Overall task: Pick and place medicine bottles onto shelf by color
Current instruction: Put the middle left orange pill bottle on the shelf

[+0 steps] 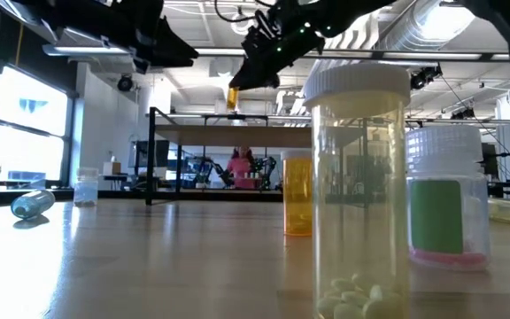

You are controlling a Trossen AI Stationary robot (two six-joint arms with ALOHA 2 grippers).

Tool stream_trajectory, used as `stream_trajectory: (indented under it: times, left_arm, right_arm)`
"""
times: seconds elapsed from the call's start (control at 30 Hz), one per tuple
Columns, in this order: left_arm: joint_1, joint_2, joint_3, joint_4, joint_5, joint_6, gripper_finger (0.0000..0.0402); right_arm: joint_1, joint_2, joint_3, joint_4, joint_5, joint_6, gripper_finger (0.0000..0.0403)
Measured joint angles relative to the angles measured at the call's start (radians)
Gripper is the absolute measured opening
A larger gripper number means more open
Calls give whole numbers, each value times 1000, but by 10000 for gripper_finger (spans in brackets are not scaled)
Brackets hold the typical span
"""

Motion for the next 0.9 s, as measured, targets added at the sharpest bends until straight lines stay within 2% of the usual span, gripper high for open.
stream_trajectory:
  times: [0.47,0.9]
  left_arm:
    - [0,-3,0,-28,1,18,191]
    - [0,-2,0,-27,1,18,191]
  right_arm:
    - [-2,59,2,-76,-14,16,106]
    - [-3,84,2,-74,-8,-1,106]
